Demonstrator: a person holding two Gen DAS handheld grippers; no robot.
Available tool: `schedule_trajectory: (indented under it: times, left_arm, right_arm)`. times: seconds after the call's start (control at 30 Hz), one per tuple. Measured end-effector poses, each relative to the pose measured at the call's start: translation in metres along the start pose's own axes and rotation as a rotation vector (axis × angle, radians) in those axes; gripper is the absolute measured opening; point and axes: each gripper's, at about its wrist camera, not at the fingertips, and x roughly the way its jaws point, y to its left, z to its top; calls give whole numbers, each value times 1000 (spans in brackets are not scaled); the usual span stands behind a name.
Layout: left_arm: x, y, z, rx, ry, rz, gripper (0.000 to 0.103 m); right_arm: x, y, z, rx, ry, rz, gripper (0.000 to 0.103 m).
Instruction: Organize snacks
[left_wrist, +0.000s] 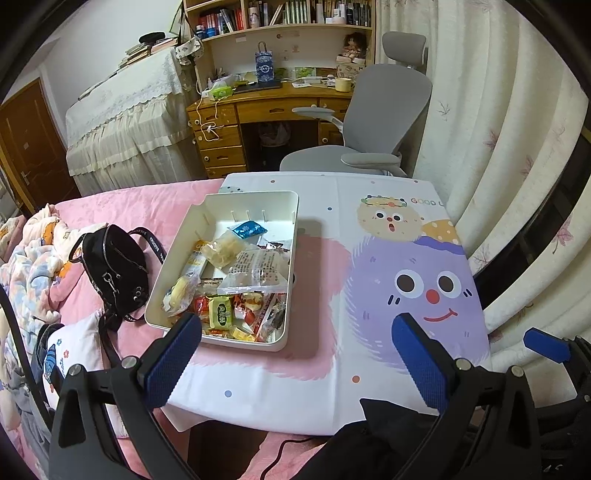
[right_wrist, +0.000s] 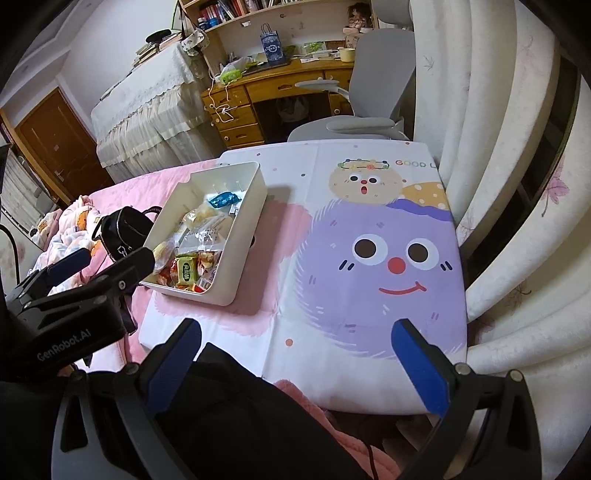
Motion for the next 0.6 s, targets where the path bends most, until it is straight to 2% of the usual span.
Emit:
schedule_trajectory:
  times: [0.6]
  left_arm:
    - [6,-8,8,10,-6,-7,102]
  right_arm:
    - [5,-9,3,17,9,-16,103]
